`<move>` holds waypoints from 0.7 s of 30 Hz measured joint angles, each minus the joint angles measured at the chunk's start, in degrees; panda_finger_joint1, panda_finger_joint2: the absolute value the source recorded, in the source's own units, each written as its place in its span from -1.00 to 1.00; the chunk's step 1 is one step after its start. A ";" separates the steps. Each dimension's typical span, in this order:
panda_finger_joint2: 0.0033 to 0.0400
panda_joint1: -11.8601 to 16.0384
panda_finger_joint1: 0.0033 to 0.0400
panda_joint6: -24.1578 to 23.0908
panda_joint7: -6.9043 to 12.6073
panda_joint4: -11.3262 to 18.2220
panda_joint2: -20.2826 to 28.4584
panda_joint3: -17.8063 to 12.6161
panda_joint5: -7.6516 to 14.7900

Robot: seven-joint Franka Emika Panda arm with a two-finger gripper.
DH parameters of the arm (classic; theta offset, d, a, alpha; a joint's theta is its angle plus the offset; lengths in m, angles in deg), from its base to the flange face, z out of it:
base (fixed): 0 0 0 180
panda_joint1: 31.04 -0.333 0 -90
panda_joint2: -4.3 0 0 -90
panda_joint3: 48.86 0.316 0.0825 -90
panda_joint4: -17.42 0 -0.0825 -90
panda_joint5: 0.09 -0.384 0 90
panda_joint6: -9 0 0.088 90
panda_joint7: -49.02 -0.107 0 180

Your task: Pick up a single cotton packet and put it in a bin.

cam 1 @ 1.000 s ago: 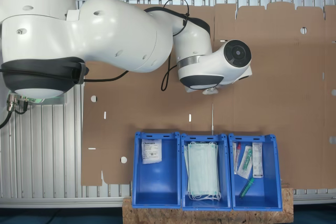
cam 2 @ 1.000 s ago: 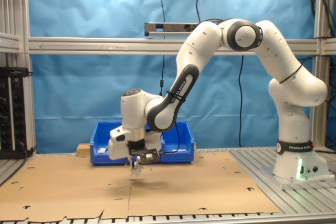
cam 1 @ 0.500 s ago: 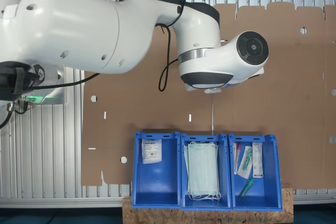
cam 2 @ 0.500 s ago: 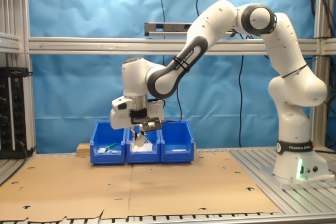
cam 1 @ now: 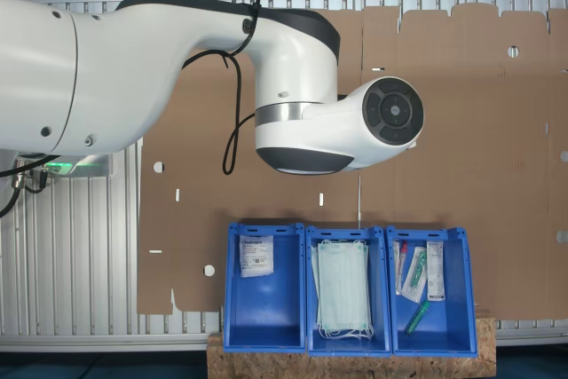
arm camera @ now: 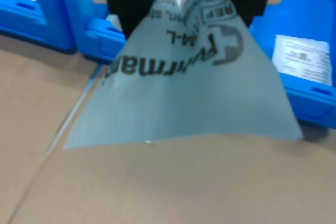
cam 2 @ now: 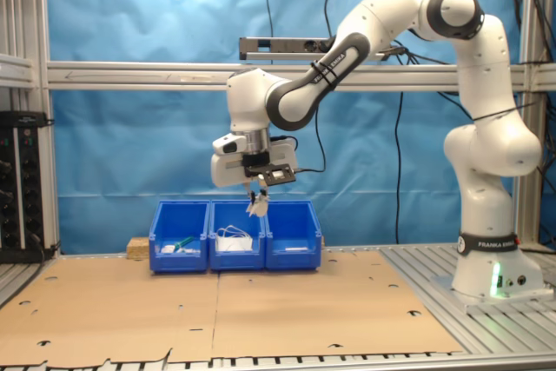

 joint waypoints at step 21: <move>-0.80 0.67 -0.80 1.92 4.21 7.60 4.67 -8.70 5.63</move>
